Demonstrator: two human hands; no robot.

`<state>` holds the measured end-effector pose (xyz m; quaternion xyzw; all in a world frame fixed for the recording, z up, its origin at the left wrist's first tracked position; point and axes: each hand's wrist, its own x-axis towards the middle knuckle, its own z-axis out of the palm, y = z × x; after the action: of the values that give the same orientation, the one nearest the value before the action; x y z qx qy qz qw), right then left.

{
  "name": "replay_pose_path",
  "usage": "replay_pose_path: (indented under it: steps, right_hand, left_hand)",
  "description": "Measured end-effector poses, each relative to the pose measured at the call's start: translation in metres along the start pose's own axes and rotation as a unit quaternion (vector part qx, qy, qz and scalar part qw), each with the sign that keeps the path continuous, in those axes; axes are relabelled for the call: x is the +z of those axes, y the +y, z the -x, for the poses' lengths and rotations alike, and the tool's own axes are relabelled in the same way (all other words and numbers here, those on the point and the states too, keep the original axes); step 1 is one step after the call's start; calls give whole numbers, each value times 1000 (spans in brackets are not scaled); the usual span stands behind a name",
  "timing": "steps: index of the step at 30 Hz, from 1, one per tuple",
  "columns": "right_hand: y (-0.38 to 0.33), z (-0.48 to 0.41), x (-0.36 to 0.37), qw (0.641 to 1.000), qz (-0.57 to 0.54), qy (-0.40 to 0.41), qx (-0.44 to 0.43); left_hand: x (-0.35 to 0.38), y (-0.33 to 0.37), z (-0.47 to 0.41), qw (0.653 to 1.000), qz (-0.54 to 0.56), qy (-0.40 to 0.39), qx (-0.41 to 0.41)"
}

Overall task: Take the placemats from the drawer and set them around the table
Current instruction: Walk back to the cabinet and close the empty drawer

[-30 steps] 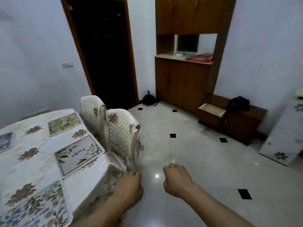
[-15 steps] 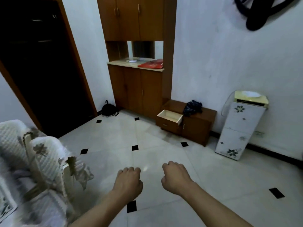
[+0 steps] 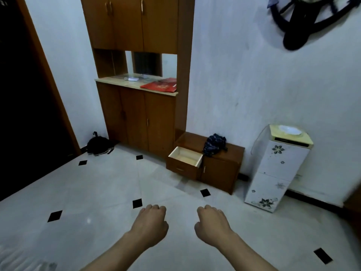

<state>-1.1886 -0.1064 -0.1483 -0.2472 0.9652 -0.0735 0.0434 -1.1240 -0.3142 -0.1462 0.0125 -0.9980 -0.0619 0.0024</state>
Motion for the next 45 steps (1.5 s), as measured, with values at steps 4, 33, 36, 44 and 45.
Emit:
replay_pose_path:
  steps: [4,33,36,44,45]
  right_hand:
    - [0,-82,-9,1000,7,-10,23]
    - [149,-654,-27,998,-32,-48,18]
    - [154,-702,-21,997,-40,-63,34]
    - [165,-842,23,982,-72,-91,149]
    - [165,-855,31,978,-76,-103,167]
  left_hand:
    - [-16,-44,-89,999,14,20,39]
    - [3,-164,-652,998,23,-12,52]
    - [13,-185,-707,997,10,-25,77]
    - [56,-267,-872,984,6,-85,159]
    - [62,-276,-891,981,15,-94,170]
